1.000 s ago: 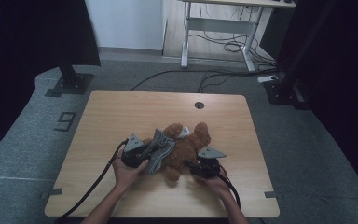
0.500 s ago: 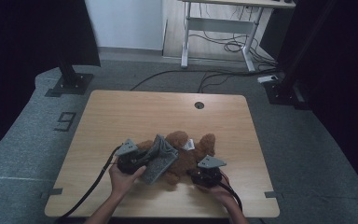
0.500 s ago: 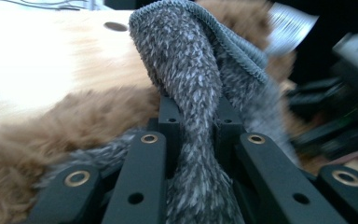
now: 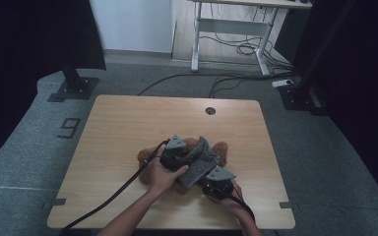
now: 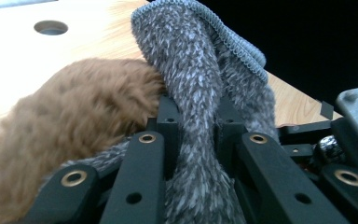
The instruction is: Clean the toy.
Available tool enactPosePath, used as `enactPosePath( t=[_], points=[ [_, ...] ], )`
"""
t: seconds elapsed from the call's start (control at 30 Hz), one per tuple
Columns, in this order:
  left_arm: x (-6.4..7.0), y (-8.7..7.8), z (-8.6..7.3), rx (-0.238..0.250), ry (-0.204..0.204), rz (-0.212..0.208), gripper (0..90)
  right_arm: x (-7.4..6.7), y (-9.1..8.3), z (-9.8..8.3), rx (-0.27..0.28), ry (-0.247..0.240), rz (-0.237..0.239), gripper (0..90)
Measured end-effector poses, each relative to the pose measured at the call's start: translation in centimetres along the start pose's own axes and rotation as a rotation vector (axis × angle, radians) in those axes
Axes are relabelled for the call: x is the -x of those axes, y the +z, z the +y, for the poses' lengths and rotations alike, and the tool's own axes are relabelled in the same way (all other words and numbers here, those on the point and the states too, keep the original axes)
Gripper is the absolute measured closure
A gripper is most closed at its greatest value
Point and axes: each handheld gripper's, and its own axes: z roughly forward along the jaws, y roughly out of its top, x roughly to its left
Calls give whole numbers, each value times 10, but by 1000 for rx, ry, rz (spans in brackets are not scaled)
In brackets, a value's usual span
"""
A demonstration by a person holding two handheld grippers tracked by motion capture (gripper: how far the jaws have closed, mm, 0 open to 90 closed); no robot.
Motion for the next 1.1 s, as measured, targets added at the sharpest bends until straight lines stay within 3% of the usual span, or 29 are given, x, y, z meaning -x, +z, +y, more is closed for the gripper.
enactPosePath(
  t=[0.13, 0.27, 0.47, 0.6, 0.67, 0.8, 1.1],
  points=[
    [-8, -22, -8, 13, 11, 40, 765, 0, 0, 0, -6, 2, 3, 598],
    [-26, -51, -25, 34, -8, 83, 764, 0, 0, 0, -11, -3, -1, 600],
    [-53, -96, -47, 100, -70, 132, 764, 1, 0, 0, -20, -6, 1, 608],
    [-71, -114, -56, 123, -130, 172, 764, 1, 0, 0, -20, -3, 4, 607],
    [-73, -114, -57, 127, -148, 161, 764, 1, 0, 0, -21, -1, 5, 607],
    [-60, -103, -49, 132, -126, 120, 766, 2, 0, -1, -22, 1, 8, 607],
    [-9, -47, -10, 102, -18, -13, 767, 3, 0, -1, -17, 14, 13, 606]
  ],
)
